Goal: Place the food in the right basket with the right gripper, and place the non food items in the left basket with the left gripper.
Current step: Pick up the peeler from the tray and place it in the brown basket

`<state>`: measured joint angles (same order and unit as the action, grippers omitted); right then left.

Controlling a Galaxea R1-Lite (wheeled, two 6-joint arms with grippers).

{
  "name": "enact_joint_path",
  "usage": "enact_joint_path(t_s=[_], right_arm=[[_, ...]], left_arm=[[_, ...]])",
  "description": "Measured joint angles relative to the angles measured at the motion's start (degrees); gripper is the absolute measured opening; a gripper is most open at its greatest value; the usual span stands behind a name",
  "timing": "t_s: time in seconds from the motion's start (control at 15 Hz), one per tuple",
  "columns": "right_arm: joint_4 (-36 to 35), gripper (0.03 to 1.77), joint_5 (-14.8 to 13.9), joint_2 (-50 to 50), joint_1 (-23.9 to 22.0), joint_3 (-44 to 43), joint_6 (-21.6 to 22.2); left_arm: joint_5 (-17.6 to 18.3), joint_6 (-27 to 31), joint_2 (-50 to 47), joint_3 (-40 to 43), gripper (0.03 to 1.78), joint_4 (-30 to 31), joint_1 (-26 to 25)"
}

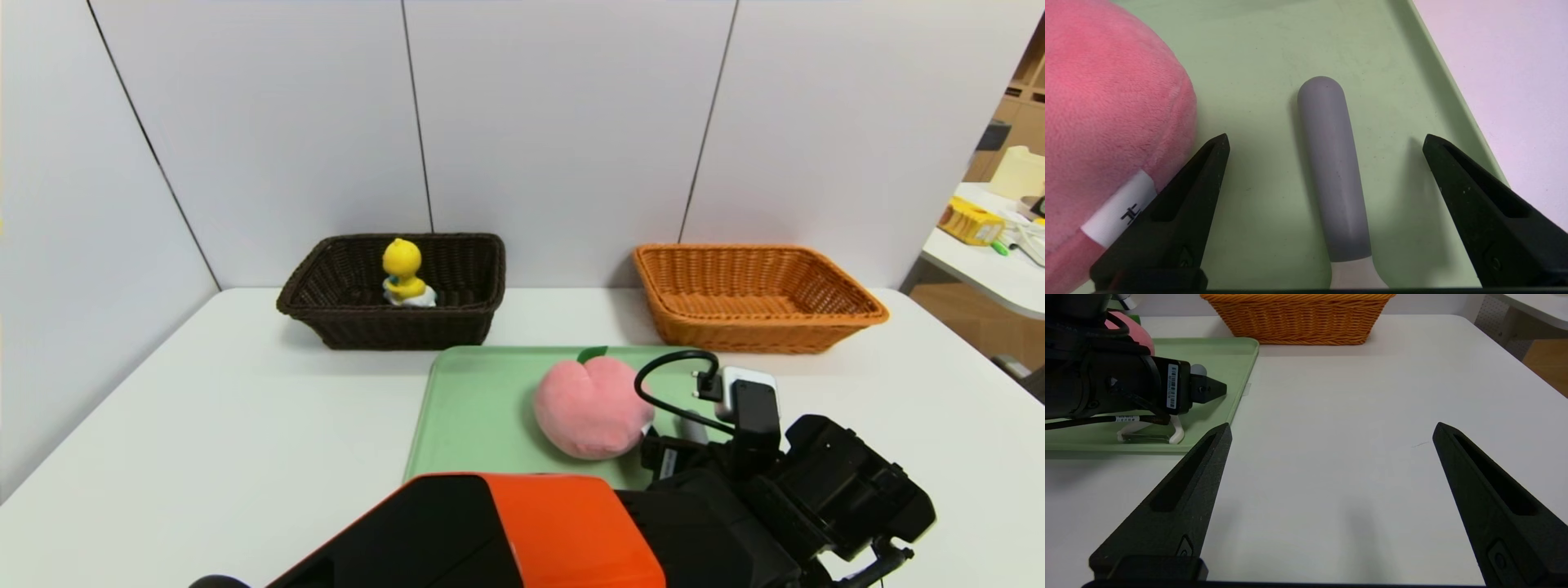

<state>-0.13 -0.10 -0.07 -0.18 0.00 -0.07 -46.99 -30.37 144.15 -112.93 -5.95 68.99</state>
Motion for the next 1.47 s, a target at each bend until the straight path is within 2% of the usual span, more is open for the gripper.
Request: enact_joint_path(t_s=[0.4, 0.47, 0.73, 0.87, 0.93, 1.0, 1.47], right_arm=[[0.0, 1.7, 0.0, 0.0, 0.0, 0.0, 0.0], [0.0, 1.7, 0.0, 0.0, 0.0, 0.0, 0.0], [0.0, 1.7, 0.0, 0.0, 0.0, 0.0, 0.0], [0.0, 1.7, 0.0, 0.0, 0.0, 0.0, 0.0], [0.0, 1.7, 0.0, 0.0, 0.0, 0.0, 0.0], [0.0, 1.7, 0.0, 0.0, 0.0, 0.0, 0.0], [0.0, 1.7, 0.0, 0.0, 0.0, 0.0, 0.0]], left_arm=[[0.1, 0.0, 0.0, 0.0, 1.69, 0.0, 0.0], [0.0, 0.0, 0.0, 0.0, 1.61, 0.0, 0.0], [0.0, -0.1, 0.0, 0.0, 0.99, 0.0, 0.0], [0.0, -0.1, 0.0, 0.0, 0.8, 0.0, 0.0], [0.0, -0.1, 0.0, 0.0, 0.63, 0.1, 0.0], [0.0, -0.1, 0.0, 0.0, 0.3, 0.1, 0.0], [0.0, 0.0, -0.8, 0.0, 0.3, -0.2, 0.0]])
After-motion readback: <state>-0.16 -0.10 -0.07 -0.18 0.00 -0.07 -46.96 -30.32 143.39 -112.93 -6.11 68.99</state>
